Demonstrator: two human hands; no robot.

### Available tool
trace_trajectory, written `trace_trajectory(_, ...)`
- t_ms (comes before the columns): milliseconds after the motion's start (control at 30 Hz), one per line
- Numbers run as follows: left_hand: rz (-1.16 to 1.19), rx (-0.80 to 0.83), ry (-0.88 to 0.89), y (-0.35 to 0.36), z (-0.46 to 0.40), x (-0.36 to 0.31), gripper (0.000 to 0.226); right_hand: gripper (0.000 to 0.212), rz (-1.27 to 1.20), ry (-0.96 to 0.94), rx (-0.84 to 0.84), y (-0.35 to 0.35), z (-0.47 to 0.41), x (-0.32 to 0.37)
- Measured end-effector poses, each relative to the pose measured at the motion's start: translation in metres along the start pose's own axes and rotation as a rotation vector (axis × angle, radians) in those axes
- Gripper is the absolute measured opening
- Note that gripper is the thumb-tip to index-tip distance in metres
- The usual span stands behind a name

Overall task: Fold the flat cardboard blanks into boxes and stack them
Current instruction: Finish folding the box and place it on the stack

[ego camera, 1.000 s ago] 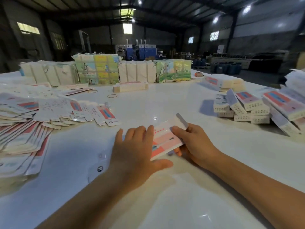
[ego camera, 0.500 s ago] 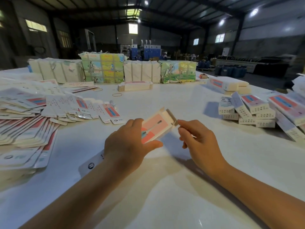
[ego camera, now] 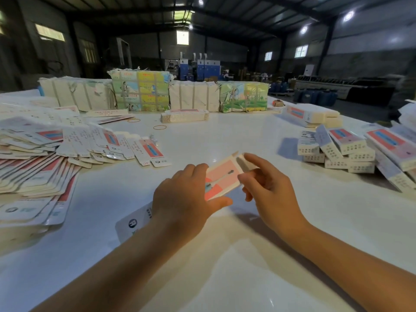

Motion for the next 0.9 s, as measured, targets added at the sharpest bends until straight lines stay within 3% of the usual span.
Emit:
trace_trajectory(67,-0.011,-0.006,0.005,0.0,0.0,-0.001,0.074,0.038,0.03,-0.003,-0.027,-0.002,-0.003,-0.001)
trace_trajectory(200,-0.005,0.005,0.0,0.001,0.0,0.0,0.072,0.052,0.342,-0.12,-0.034,-0.007,-0.006,0.001)
trace_trajectory(367,0.052,0.023,0.043,-0.001,0.001,-0.002,0.072,0.064,0.299,-0.142,0.103,-0.011,-0.008,0.002)
trace_trajectory(467,0.062,0.021,0.071,-0.002,0.003,-0.003,0.071,0.047,0.279,-0.16,0.184,-0.008,-0.007,0.004)
trace_trajectory(633,0.079,0.004,0.05,-0.002,0.003,-0.002,0.073,0.02,0.362,-0.286,0.179,-0.006,-0.004,0.008)
trace_trajectory(900,0.033,-0.022,0.059,-0.001,0.006,-0.006,0.074,0.024,0.316,-0.311,0.242,0.003,0.001,0.009)
Point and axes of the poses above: each hand's wrist, its own z-axis away from the middle knuckle, its own y-axis out of the palm, x = y × z, the point moved 3 cm from there along -z, towards the middle knuckle, and after that the axes turned 15 degrees about -y, right-handed, at the moved point
